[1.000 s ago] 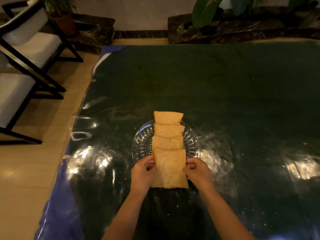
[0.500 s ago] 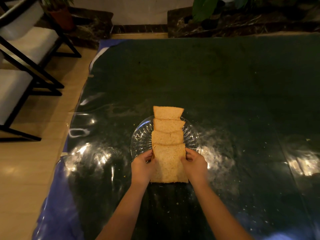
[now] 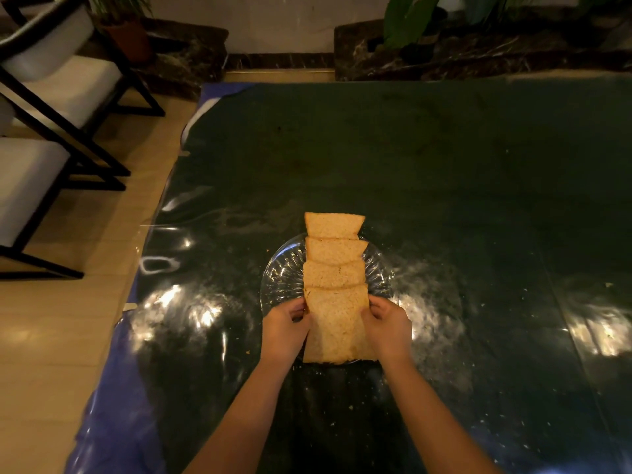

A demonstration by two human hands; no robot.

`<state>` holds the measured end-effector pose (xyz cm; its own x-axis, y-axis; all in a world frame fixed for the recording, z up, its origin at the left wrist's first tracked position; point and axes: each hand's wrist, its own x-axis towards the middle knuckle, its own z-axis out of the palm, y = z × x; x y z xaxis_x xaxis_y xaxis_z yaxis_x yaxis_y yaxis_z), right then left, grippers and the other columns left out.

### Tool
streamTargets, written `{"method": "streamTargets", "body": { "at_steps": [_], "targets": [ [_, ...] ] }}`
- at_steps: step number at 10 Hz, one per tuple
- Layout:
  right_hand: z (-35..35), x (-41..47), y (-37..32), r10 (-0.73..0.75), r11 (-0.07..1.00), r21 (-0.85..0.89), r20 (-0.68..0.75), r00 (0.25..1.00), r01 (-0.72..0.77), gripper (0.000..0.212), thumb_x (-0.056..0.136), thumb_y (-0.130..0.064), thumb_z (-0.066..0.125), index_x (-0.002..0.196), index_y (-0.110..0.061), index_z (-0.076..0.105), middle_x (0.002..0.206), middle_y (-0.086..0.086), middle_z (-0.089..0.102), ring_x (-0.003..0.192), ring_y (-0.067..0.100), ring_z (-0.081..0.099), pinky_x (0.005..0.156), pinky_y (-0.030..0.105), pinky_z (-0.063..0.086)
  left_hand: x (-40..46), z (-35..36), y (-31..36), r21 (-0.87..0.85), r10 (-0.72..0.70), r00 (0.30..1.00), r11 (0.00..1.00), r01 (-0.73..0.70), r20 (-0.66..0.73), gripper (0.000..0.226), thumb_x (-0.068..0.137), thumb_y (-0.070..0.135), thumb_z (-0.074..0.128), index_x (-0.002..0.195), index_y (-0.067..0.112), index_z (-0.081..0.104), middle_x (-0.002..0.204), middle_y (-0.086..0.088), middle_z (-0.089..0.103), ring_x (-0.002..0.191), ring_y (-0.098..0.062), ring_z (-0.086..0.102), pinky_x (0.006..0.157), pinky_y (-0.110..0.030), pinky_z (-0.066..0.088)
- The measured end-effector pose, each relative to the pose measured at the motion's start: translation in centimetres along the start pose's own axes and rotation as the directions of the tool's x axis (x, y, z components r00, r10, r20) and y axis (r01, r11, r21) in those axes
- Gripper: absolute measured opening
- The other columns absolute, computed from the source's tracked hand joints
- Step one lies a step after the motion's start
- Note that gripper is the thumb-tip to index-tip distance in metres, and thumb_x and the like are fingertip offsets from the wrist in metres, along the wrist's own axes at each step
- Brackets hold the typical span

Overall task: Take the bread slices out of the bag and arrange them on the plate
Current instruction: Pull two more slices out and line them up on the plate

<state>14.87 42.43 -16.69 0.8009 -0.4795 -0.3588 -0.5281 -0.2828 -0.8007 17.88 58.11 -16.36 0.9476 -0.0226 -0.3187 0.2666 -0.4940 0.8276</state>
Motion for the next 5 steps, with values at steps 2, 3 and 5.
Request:
{"method": "streamTargets", "body": {
  "at_steps": [2,3,5],
  "targets": [
    [-0.1,0.5,-0.1,0.0,1.0,-0.023,0.006,1.0,0.0,0.02,0.081,-0.013,0.059,0.097,-0.017,0.07,0.089,0.001,0.073,0.074,0.009,0.062,0.061,0.019,0.044,0.8,-0.2,0.0,0.04,-0.013,1.0,0.999,0.013,0.004,0.027,0.077,0.006,0.067,0.104,0.01,0.069,0.101,-0.001,0.071,0.082,-0.003,0.061,0.074,-0.009,0.044],
    [-0.4,0.3,-0.3,0.008,0.999,-0.042,0.013,1.0,-0.008,0.018,0.081,-0.013,0.059,0.095,-0.017,0.071,0.088,0.0,0.072,0.074,0.009,0.062,0.061,0.019,0.043,0.9,-0.5,-0.1,0.047,-0.042,0.999,0.998,0.042,0.005,0.026,0.077,0.007,0.068,0.102,0.011,0.069,0.099,-0.003,0.072,0.081,-0.005,0.061,0.075,-0.015,0.046],
    [-2.4,0.6,-3.1,0.03,0.997,-0.071,-0.02,0.999,-0.032,0.022,0.079,-0.017,0.06,0.1,-0.014,0.068,0.099,0.005,0.072,0.088,0.018,0.063,0.07,0.026,0.043,2.2,-2.4,2.3,0.017,-0.075,0.997,0.997,0.075,0.031,0.026,0.073,0.017,0.074,0.098,0.016,0.069,0.085,0.005,0.068,0.068,0.007,0.056,0.056,-0.005,0.039]
  ]
}}
